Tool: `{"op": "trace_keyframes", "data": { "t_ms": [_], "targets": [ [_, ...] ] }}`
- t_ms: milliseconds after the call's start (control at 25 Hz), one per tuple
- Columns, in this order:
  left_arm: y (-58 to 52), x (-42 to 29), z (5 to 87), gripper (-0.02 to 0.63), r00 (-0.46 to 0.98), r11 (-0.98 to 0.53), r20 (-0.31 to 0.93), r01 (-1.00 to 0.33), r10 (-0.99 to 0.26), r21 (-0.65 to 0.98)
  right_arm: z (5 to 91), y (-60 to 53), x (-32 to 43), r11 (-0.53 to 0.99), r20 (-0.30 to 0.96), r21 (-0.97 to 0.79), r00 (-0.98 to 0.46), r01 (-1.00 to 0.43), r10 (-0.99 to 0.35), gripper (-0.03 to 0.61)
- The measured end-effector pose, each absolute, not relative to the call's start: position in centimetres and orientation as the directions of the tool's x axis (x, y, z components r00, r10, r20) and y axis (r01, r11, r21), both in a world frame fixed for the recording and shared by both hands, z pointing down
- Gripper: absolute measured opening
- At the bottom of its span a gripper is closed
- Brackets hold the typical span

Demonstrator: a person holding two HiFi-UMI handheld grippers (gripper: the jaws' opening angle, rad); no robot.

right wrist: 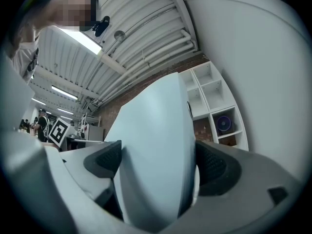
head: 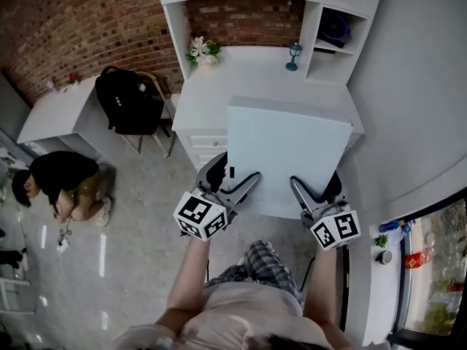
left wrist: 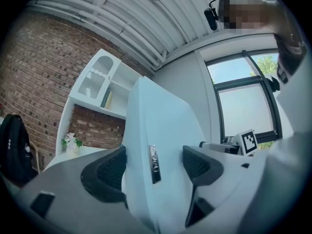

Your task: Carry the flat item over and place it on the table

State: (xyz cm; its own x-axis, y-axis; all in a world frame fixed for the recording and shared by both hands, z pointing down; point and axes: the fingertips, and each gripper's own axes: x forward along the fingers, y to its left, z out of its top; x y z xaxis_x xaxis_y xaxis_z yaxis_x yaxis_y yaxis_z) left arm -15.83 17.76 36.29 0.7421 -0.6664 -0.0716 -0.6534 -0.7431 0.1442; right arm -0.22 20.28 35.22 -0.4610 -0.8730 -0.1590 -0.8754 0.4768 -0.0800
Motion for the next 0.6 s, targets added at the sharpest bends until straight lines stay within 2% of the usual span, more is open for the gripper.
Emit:
{"op": "trace_keyframes", "data": {
  "t_ms": [600],
  "targets": [
    [8.8, -13.1, 37.0, 0.354, 0.752, -0.753, -0.064, -0.644, -0.656, 0.136, 36.4, 11.6, 2.5, 0.456, -0.164, -0.109, -0.437, -0.883, -0.884, 0.474]
  ]
}}
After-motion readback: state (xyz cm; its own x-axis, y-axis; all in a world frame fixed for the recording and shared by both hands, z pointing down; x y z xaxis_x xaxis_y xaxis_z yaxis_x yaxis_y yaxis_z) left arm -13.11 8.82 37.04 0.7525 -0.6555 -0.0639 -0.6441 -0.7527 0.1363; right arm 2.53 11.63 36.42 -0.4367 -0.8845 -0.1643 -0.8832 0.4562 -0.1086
